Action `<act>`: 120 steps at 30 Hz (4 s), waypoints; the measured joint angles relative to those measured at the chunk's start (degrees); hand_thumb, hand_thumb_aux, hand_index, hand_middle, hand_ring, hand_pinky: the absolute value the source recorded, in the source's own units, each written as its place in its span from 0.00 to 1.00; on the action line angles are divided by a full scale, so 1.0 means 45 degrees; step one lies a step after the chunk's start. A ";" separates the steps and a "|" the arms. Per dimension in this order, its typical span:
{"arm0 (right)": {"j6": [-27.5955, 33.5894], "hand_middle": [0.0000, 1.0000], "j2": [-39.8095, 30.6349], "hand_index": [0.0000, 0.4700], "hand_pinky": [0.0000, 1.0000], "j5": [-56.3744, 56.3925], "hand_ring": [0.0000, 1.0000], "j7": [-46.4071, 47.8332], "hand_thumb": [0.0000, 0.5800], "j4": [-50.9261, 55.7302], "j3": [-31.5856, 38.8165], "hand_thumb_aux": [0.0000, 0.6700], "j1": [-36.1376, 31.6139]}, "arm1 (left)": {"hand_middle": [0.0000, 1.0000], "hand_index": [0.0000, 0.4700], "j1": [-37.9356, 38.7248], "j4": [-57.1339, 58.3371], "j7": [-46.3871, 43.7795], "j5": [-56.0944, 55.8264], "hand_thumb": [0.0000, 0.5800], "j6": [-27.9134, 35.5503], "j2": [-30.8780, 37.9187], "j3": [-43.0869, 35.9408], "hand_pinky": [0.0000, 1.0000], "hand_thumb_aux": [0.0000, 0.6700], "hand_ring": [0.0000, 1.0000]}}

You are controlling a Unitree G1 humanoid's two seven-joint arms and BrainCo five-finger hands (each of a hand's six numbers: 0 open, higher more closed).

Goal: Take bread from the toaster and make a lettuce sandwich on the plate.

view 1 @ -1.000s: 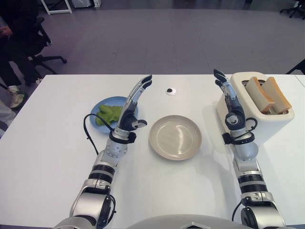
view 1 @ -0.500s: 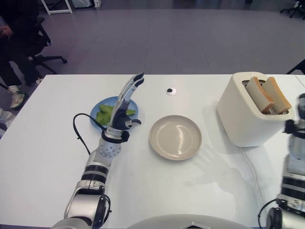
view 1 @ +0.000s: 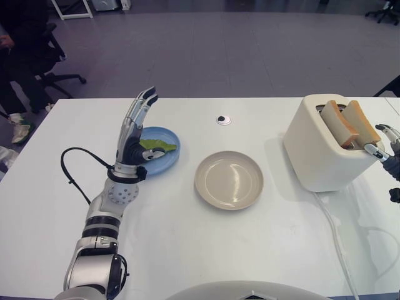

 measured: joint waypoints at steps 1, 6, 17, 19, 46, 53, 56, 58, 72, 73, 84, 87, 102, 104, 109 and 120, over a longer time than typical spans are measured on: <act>-0.0022 0.00 -0.0064 0.60 0.00 0.0083 0.00 -0.0003 0.84 -0.0028 0.0075 0.60 -0.0040 | 0.00 0.00 -0.0026 0.0194 0.0343 0.0468 0.00 0.0588 0.0370 0.0009 0.00 0.00 0.00; 0.0022 0.00 -0.0273 0.96 0.00 0.0520 0.00 -0.0194 1.00 -0.0252 0.0349 0.96 -0.0107 | 0.00 0.00 -0.0499 0.2012 0.1621 0.3217 0.00 0.4225 0.1974 -0.1321 0.00 0.00 0.00; 0.0118 0.00 0.0063 1.00 0.00 0.1070 0.00 -0.0267 1.00 -0.1876 0.0739 1.00 0.0003 | 0.00 0.00 -0.2215 0.6751 0.0886 0.4965 0.00 0.8264 0.2166 -0.5463 0.00 0.00 0.00; 0.0126 0.11 0.0287 1.00 0.11 0.1331 0.11 -0.0304 1.00 -0.2217 0.0743 1.00 -0.0009 | 0.00 0.00 -0.2472 0.6991 0.0897 0.4948 0.00 0.8418 0.2119 -0.5851 0.00 0.00 0.00; -0.0898 0.85 0.1217 1.00 0.85 0.3433 0.85 -0.1145 1.00 -0.4905 -0.0871 1.00 -0.0873 | 0.07 1.00 -0.1696 0.2665 0.3650 0.1853 1.00 0.4340 0.2596 -0.5144 0.07 1.00 0.07; -0.0987 1.00 0.1674 1.00 1.00 0.3588 1.00 -0.1082 1.00 -0.5546 -0.0651 1.00 -0.1566 | 0.07 1.00 -0.1499 0.2133 0.3662 0.1431 1.00 0.3773 0.2584 -0.4602 0.07 1.00 0.07; -0.0981 1.00 0.1968 1.00 1.00 0.3938 1.00 -0.0695 1.00 -0.6007 -0.0131 1.00 -0.1689 | 0.07 1.00 -0.1422 0.1911 0.3636 0.0936 1.00 0.3252 0.2539 -0.4232 0.07 1.00 0.07; -0.0938 1.00 0.2205 1.00 1.00 0.4108 1.00 -0.0408 1.00 -0.6378 0.0349 1.00 -0.1856 | 0.06 1.00 -0.1327 0.1687 0.3570 0.0556 1.00 0.2915 0.2518 -0.3969 0.06 1.00 0.06; -0.0264 1.00 0.5604 1.00 1.00 0.3611 1.00 0.1401 1.00 -0.5419 0.5576 1.00 -0.3022 | 0.05 1.00 -0.1045 -0.0384 0.1609 -0.2931 1.00 0.0469 0.0797 -0.2223 0.05 1.00 0.05; -0.0245 1.00 0.5918 1.00 1.00 0.3291 1.00 0.1539 1.00 -0.4700 0.6074 1.00 -0.3065 | 0.06 1.00 -0.1052 -0.0585 0.1330 -0.3300 1.00 0.0250 0.0582 -0.2133 0.06 1.00 0.06; -0.1059 1.00 0.7134 1.00 1.00 0.0285 1.00 0.0709 1.00 0.3382 0.8497 1.00 -0.5104 | 0.04 1.00 -0.0583 -0.2097 -0.2039 -0.4514 1.00 -0.1700 -0.1096 -0.2387 0.04 1.00 0.04; -0.1270 1.00 0.7149 0.69 1.00 -0.0290 1.00 0.0325 0.90 0.4267 0.8933 0.69 -0.5277 | 0.03 1.00 -0.0535 -0.2049 -0.1566 -0.1989 1.00 -0.1171 -0.1610 -0.2436 0.03 1.00 0.03; -0.0165 0.00 0.6298 0.00 0.00 0.0789 0.00 -0.0593 0.00 -0.0375 0.6536 0.00 -0.4024 | 0.02 1.00 -0.0323 -0.0969 0.1708 0.4104 1.00 0.0100 -0.1196 -0.5338 0.02 1.00 0.02; 0.0265 0.00 0.6188 0.00 0.00 0.0819 0.00 -0.0888 0.00 -0.1262 0.5983 0.00 -0.3763 | 0.02 1.00 -0.0294 -0.0937 0.1746 0.4240 1.00 0.0108 -0.1150 -0.5644 0.02 1.00 0.02; 0.1152 0.00 0.5891 0.00 0.00 0.1047 0.00 -0.1063 0.00 -0.4235 0.4713 0.00 -0.2927 | 0.02 1.00 -0.0384 -0.0320 0.2209 0.5539 1.00 0.1192 -0.0939 -0.6680 0.02 1.00 0.02; 0.1994 0.00 0.2810 0.00 0.00 0.1512 0.00 -0.0625 0.00 -0.6455 0.0580 0.00 -0.1552 | 0.01 1.00 -0.1828 0.1258 0.5243 0.6974 1.00 0.5179 -0.1169 -0.7732 0.01 1.00 0.01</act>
